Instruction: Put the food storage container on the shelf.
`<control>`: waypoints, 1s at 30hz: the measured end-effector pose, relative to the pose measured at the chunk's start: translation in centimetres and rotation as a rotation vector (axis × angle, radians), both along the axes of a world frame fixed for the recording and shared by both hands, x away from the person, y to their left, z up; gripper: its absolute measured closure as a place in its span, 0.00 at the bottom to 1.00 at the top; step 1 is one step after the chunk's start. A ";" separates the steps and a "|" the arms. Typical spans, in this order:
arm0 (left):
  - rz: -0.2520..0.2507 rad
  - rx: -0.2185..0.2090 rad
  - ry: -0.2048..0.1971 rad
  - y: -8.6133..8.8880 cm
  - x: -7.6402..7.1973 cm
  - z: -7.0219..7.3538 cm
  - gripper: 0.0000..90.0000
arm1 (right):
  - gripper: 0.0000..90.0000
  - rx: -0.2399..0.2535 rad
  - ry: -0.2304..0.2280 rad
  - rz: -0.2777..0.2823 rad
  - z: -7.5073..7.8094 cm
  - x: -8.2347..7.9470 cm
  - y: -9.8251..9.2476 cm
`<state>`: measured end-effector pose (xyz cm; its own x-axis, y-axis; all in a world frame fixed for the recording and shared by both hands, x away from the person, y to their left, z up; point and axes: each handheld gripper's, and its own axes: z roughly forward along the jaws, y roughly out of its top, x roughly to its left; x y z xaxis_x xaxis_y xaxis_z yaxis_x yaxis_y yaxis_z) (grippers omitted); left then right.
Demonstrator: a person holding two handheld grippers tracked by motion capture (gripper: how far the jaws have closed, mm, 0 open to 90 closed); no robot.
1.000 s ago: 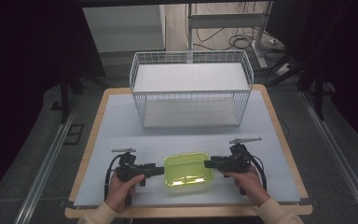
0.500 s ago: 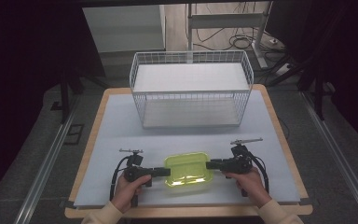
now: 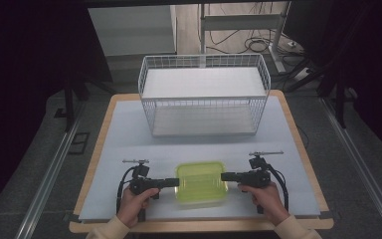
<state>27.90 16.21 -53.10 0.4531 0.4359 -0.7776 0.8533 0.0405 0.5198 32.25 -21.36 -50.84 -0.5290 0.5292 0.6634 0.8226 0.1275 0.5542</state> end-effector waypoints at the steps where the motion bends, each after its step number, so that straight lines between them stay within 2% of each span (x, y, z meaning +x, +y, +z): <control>1: -0.004 0.012 -0.013 -0.1 -0.1 0.2 0.93 | 0.90 -0.007 -0.007 -0.004 0.2 -0.2 0.0; 8: -0.006 0.014 -0.032 0.0 -0.3 0.5 0.93 | 0.90 -0.008 -0.031 -0.014 0.6 -0.6 0.0; 13: -0.009 0.034 -0.067 -0.1 -0.5 1.1 0.93 | 0.90 -0.003 -0.049 -0.010 1.0 -0.8 0.0; 19: -0.010 0.038 -0.094 -0.1 -0.5 1.8 0.92 | 0.90 0.003 -0.078 -0.012 1.8 -1.1 0.0; 30: -0.016 0.013 -0.102 -0.2 0.2 2.9 0.92 | 0.90 0.014 -0.111 -0.015 3.2 -0.8 -0.2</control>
